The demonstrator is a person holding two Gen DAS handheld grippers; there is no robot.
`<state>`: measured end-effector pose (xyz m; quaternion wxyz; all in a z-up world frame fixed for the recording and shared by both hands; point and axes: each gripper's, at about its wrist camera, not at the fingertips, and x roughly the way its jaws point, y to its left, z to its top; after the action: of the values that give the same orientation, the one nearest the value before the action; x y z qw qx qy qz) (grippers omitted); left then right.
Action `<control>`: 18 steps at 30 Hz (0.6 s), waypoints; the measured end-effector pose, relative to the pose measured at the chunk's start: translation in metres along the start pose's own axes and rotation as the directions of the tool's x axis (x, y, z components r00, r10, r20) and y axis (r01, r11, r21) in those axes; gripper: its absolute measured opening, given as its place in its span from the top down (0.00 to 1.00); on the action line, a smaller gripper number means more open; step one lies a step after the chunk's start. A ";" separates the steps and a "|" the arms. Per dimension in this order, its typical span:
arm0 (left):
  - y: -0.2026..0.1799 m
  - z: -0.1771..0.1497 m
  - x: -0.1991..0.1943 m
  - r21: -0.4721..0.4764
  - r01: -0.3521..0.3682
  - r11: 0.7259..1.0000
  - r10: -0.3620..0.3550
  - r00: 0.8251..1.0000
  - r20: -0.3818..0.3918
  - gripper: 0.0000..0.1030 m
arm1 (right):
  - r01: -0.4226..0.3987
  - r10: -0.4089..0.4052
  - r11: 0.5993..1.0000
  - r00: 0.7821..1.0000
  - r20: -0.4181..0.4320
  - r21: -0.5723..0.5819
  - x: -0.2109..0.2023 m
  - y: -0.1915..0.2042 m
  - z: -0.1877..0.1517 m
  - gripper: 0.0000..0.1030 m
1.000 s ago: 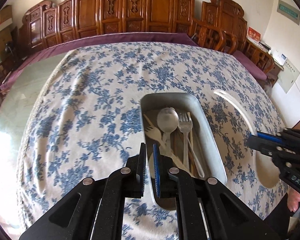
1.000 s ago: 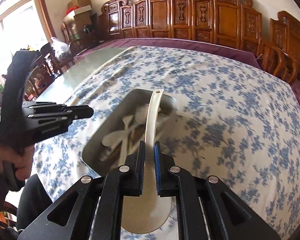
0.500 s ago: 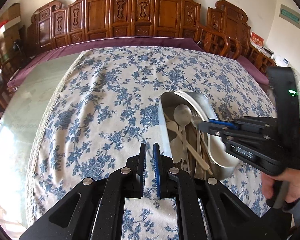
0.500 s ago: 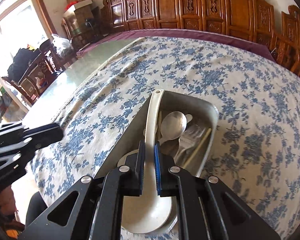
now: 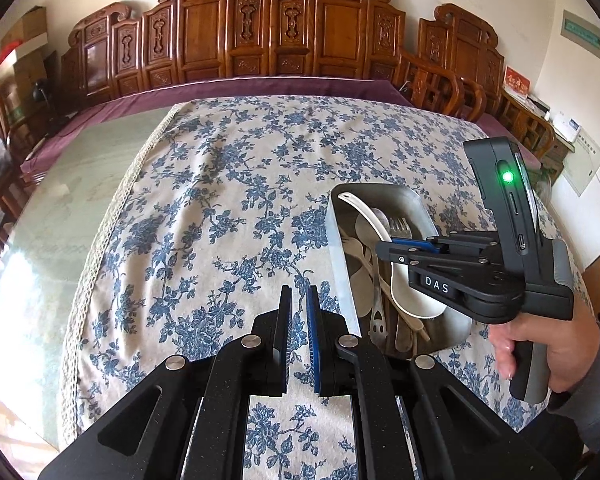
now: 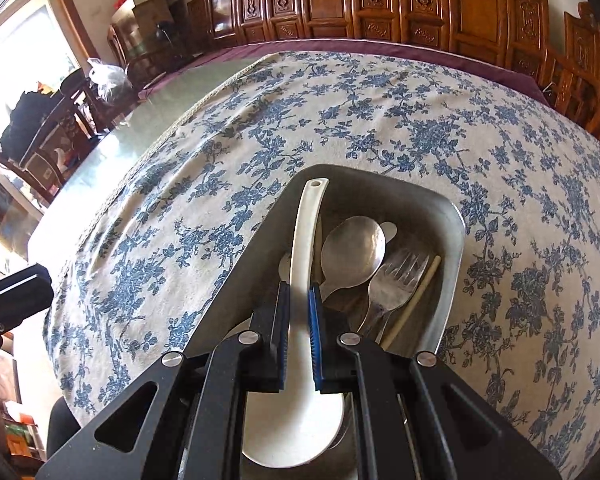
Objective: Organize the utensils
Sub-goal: 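Lower the white ceramic spoon into the grey tray and open the right tool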
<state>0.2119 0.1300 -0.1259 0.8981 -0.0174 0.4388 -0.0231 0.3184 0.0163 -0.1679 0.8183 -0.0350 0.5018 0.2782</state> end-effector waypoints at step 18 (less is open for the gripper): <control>-0.016 -0.004 -0.030 0.013 -0.007 1.000 0.006 0.999 0.038 0.94 | -0.011 0.013 1.000 0.996 0.088 -0.020 -0.055 -0.001 -0.017 0.89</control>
<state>0.1904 0.1156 -0.1041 0.9065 -0.0107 0.4214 -0.0227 0.2865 -0.0133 -0.1299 0.8376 -0.0274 0.4627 0.2891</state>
